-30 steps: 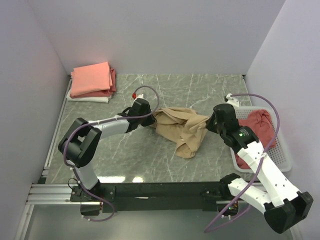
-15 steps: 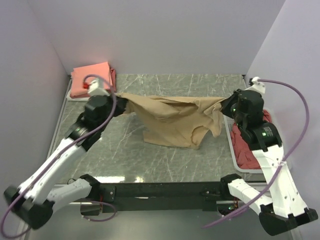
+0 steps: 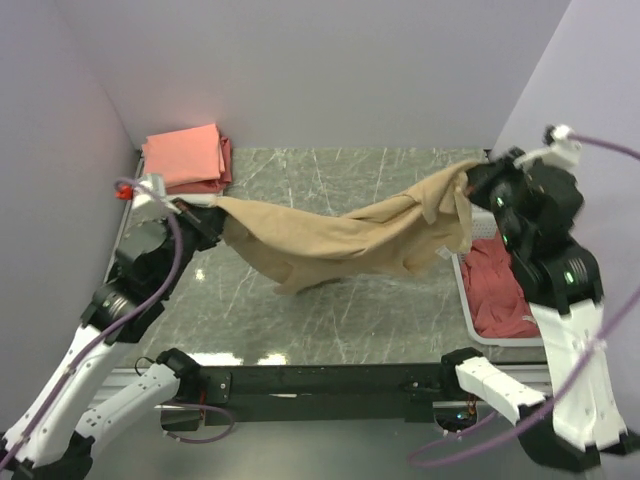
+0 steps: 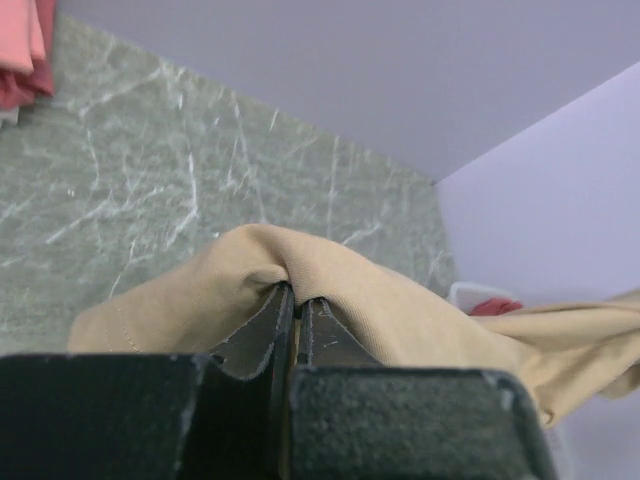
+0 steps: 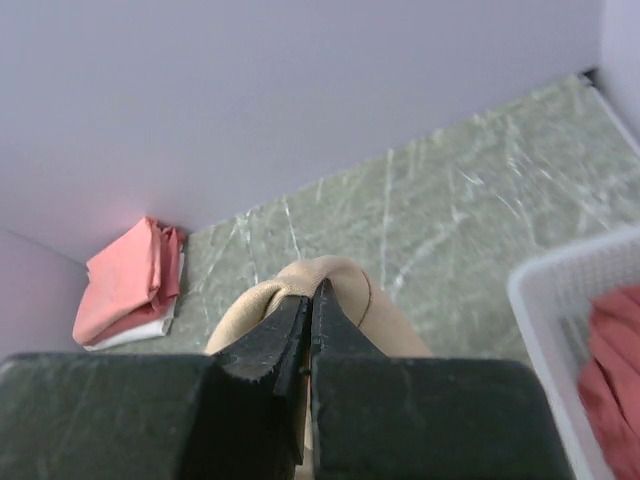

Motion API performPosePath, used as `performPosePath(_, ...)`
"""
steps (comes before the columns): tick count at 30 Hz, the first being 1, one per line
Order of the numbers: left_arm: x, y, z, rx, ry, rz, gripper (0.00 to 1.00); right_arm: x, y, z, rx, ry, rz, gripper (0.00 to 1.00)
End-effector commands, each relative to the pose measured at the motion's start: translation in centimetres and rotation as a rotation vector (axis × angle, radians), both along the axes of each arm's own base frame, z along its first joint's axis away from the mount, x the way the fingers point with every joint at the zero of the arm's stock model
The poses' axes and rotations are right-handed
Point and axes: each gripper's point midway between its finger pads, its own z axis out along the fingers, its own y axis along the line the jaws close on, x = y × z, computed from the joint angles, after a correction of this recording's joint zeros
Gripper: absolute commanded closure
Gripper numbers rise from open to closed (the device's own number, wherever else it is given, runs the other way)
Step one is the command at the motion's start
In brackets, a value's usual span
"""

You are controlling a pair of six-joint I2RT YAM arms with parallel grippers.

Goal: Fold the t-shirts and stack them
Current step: Flatten the tshirt out

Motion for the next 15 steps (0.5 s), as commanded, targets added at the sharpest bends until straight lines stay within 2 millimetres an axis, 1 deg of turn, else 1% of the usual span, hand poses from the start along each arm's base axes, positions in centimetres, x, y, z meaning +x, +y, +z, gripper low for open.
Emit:
performPosePath(1,2.9,-2.8,-3.1,0.045,0.078,-0.057,0.99,7.9,2.9,-2.1,-0.048,0.064,0.069,1.00)
performPosePath(2,3.5,-2.7,-3.4,0.050,0.090,-0.048,0.99,11.0,3.8,-4.3,-0.064,0.122,0.077,1.00)
performPosePath(3,4.1,-2.7,-3.0,0.048,0.088,-0.044,0.99,12.4,4.2,-4.2,-0.067,0.125,0.079,1.00)
performPosePath(4,4.5,-2.9,-2.9,0.052,0.093,-0.063,0.99,13.8,4.7,-4.7,-0.070,0.141,0.092,1.00)
performPosePath(5,6.0,-1.5,-3.5,0.057,0.121,-0.019,0.99,15.0,5.2,-5.4,-0.070,0.167,0.102,1.00)
performPosePath(6,6.6,-0.6,-2.3,0.045,0.107,0.000,1.00,17.1,5.9,-6.0,-0.070,0.193,0.110,1.00)
performPosePath(7,6.8,-0.3,-1.9,0.027,0.110,-0.027,1.00,17.9,6.6,-6.3,-0.064,0.208,0.133,1.00)
performPosePath(8,7.6,2.1,-1.3,0.014,0.103,0.029,1.00,18.9,7.2,-7.6,-0.062,0.247,0.145,1.00)
performPosePath(9,7.7,2.9,0.4,0.004,0.070,0.040,1.00,19.2,7.6,-6.4,-0.051,0.220,0.154,1.00)
performPosePath(10,7.5,3.4,1.4,0.004,0.049,0.040,1.00,19.3,8.1,-5.9,-0.037,0.209,0.180,1.00)
performPosePath(11,7.5,4.6,2.3,0.006,0.033,0.070,1.00,19.3,8.3,-5.4,-0.035,0.198,0.188,1.00)
performPosePath(12,6.9,5.0,3.9,0.007,0.008,0.079,1.00,19.3,8.5,-4.3,-0.029,0.176,0.195,1.00)
performPosePath(13,6.2,5.3,5.3,0.012,-0.026,0.084,1.00,18.9,8.5,-4.0,-0.037,0.181,0.197,1.00)
performPosePath(14,5.4,5.3,6.7,0.007,-0.061,0.077,1.00,18.3,8.3,-3.1,-0.038,0.166,0.196,1.00)
performPosePath(15,4.7,5.2,7.5,0.003,-0.087,0.070,1.00,17.8,8.0,-2.3,-0.041,0.155,0.191,1.00)
